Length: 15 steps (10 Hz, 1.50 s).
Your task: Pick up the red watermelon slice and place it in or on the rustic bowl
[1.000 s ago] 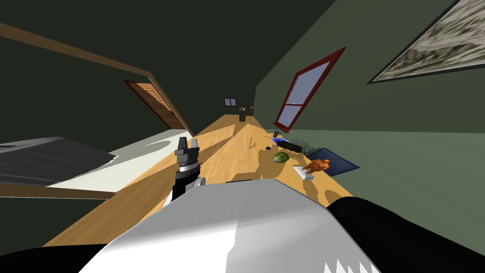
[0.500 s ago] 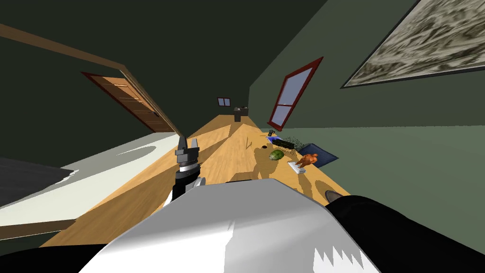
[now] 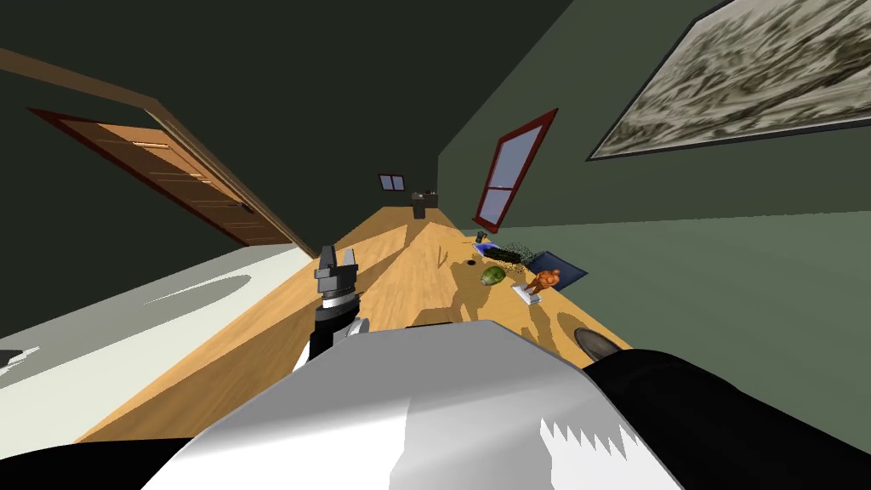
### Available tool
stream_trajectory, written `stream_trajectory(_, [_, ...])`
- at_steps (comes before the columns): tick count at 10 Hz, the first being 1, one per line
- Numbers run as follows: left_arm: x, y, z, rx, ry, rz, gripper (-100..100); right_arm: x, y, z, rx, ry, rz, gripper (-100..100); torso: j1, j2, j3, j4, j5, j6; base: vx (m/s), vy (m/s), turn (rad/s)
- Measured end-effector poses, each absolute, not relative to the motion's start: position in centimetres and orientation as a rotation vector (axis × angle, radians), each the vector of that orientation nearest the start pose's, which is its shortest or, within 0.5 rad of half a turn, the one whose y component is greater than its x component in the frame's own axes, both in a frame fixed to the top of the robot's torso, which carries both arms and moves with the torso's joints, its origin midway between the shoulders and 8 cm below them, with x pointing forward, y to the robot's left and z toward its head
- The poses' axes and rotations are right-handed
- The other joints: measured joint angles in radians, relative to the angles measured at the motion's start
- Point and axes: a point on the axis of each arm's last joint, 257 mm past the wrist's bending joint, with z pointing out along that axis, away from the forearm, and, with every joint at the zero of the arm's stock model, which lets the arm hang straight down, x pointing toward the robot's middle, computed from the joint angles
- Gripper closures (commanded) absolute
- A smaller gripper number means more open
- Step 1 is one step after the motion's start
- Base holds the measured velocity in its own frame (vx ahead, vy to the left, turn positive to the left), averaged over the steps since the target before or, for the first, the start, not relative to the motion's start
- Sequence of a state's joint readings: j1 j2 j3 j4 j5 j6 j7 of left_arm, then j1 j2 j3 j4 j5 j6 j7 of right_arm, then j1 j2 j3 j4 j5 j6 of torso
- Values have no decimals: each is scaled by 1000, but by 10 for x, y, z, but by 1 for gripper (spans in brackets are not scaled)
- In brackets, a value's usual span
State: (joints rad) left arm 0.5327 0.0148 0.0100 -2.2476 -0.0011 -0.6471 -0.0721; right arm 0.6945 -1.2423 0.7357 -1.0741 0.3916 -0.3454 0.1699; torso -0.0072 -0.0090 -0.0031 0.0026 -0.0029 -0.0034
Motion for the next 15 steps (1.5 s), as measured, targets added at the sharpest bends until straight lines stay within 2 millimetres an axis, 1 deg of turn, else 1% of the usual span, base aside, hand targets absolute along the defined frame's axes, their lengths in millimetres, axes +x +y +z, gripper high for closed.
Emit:
stream_trajectory(1, [322,281,27,-549,582,-1233,0,-94,-586,-489,-173,3092,-10,100,0,0,0,-1,0,3,31,38,-154])
stream_trajectory(4, [322,281,27,-549,582,-1233,0,-76,-606,-484,-245,3091,-13,100,3,1,0,0,2,2,36,50,-191])
stream_trajectory(6, [322,281,27,-549,582,-1233,0,-64,-620,-479,-295,3094,-17,100,4,0,0,-1,3,2,43,57,-203])
stream_trajectory(7, [322,281,27,-549,582,-1233,0,-57,-628,-473,-327,3098,-20,100,6,0,-1,-1,4,3,32,60,-129])
stream_trajectory(8, [322,281,27,-549,582,-1233,0,-53,-633,-472,-339,3098,-22,100,6,0,0,-1,4,2,27,65,-229])
stream_trajectory(9, [322,281,27,-549,582,-1233,0,-47,-642,-467,-367,3103,-24,100,7,1,0,-1,5,3,24,55,-124])
stream_trajectory(10, [322,281,27,-549,582,-1233,0,-43,-648,-464,-381,3107,-28,100,7,0,0,-1,6,2,10,19,-8])
stream_trajectory(11, [322,281,27,-549,582,-1233,0,-43,-648,-464,-379,3107,-27,0,6,1,0,-1,6,1,0,0,0])
stream_trajectory(12, [322,281,27,-549,582,-1233,0,-43,-648,-464,-379,3107,-27,100,5,1,0,-1,6,1,-89,30,75])
stream_trajectory(13, [322,280,27,-549,581,-1233,0,-53,-658,-459,-385,3128,-50,100,6,7,3,-1,8,3,-124,37,15])
stream_trajectory(14, [322,281,27,-549,581,-1233,0,-56,-667,-452,-394,3144,-70,100,8,9,5,0,8,2,-167,47,63])
stream_trajectory(15, [322,280,27,-549,581,-1233,0,-66,-675,-444,-392,3165,-90,100,9,13,6,0,10,3,-265,3,130])
